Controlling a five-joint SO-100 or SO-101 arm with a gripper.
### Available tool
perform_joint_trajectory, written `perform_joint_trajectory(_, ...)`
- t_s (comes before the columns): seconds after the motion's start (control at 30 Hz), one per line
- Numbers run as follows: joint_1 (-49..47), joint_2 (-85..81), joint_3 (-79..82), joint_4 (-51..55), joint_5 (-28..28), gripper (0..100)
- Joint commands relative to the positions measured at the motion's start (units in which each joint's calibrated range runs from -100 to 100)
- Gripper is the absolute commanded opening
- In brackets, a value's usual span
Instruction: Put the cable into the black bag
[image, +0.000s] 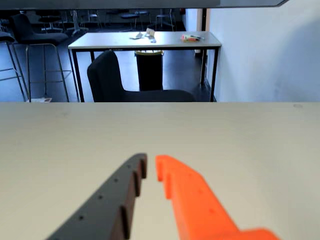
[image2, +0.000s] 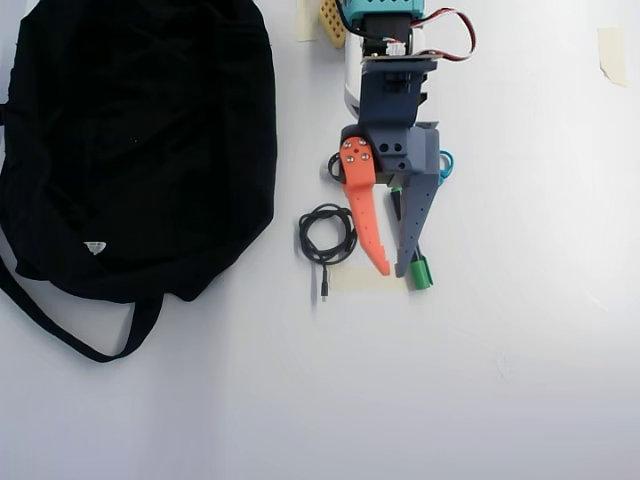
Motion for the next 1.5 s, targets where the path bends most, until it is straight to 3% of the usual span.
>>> perform_joint_trajectory(0.0, 0.51, -0.12, -5.20, 3.76, 0.30, 2)
perform_joint_trajectory(1.07, -1.14, -1.28, -0.44, 4.19, 0.15, 2)
perform_joint_trajectory(1.47, -0.77, -0.29, -0.71, 27.10, -0.17, 2)
